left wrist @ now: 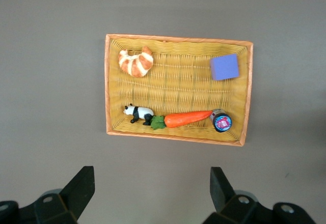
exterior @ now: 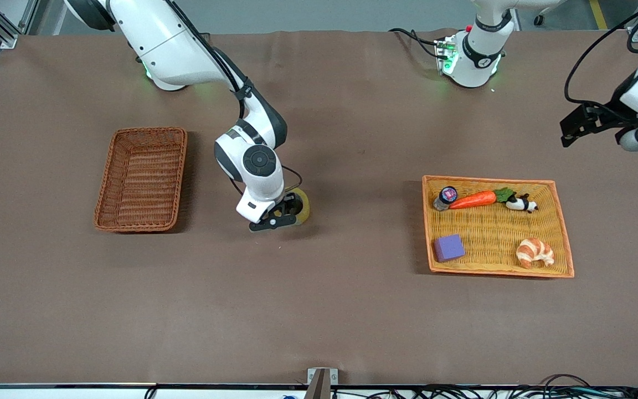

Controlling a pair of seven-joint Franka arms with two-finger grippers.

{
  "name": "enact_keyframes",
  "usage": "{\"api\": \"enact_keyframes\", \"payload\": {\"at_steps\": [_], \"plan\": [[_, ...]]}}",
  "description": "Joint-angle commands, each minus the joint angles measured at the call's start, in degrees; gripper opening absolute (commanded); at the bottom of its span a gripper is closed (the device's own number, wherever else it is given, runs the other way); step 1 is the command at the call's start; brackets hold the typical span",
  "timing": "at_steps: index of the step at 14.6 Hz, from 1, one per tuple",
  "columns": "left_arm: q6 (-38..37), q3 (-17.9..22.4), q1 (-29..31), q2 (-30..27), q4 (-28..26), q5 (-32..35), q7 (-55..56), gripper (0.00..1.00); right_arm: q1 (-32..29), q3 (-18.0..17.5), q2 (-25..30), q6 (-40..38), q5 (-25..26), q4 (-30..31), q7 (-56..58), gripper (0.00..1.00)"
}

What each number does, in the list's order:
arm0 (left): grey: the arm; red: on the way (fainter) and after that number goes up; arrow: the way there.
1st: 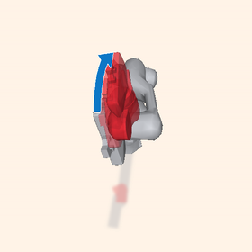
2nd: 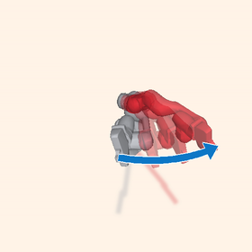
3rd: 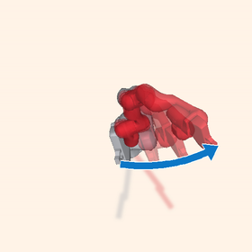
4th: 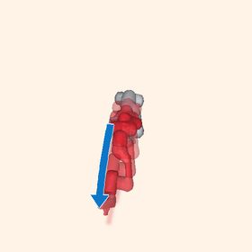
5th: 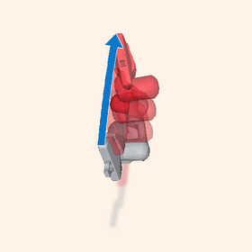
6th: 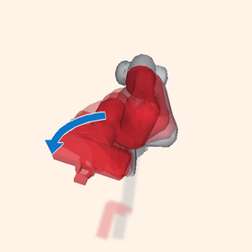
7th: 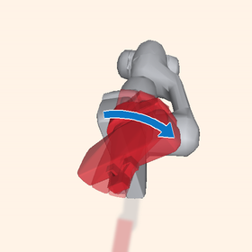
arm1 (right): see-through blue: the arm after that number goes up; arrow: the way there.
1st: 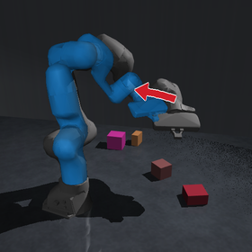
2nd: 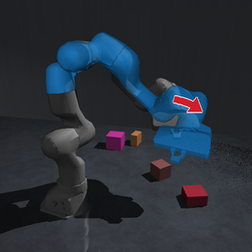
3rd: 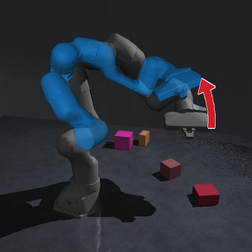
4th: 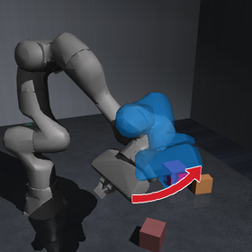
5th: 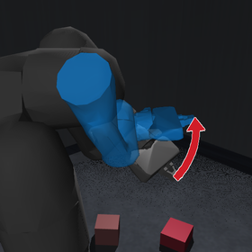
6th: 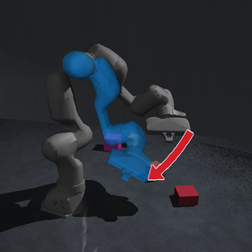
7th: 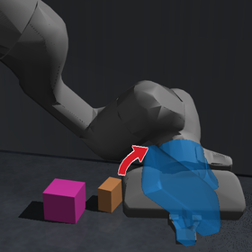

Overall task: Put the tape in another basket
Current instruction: 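Lower the right gripper onto the tape rim and close it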

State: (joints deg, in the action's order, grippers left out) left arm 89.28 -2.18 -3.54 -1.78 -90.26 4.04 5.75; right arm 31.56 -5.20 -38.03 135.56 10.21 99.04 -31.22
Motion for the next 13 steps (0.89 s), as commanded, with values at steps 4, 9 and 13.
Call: {"api": "enact_keyframes", "payload": {"at_steps": [4, 9, 13], "plan": [[0.81, -0.55, 0.73, -1.12, 1.74, -1.66, -0.75, 1.00, -0.01, 0.10, -0.29, 1.11, 1.66, 0.54, -1.74, 0.40], [0.89, -0.46, 1.08, 0.11, 2.45, -1.84, -0.92, 1.00, -0.09, 0.01, -0.29, 0.50, 1.66, 0.27, -7.17, 0.00], [-1.90, -0.46, 0.73, 0.20, 2.19, -1.84, -1.01, 1.00, -2.89, -0.25, 4.08, -7.64, 1.13, -2.00, -6.93, 0.00]]}}
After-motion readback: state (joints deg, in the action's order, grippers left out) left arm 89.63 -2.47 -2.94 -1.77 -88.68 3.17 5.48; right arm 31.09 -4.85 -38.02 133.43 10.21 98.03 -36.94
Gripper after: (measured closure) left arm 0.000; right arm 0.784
